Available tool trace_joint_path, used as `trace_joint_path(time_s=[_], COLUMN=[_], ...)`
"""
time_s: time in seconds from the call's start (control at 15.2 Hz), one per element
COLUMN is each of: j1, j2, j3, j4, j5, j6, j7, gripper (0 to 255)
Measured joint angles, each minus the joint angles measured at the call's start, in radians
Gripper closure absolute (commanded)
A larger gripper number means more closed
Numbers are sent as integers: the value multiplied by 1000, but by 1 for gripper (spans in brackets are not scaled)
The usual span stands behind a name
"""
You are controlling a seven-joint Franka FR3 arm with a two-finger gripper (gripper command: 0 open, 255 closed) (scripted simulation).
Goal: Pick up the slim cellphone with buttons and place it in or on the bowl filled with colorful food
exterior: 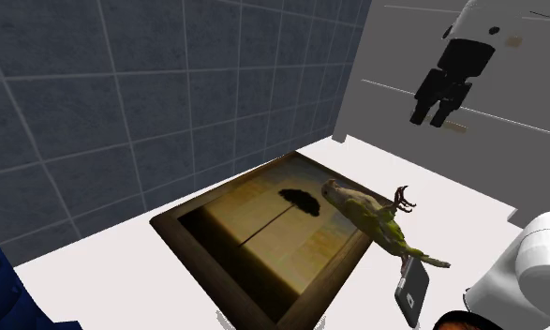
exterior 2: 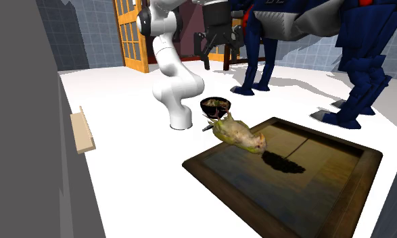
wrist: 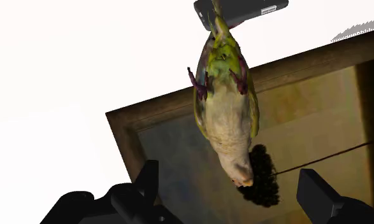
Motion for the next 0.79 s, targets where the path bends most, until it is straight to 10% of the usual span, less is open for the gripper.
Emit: trace_joint_path(time_s=[0.79], j1=[-119], j2=[58], j3=[366], j4=[-185], j5=[11], j6=[-30], j7=[599], gripper=[0])
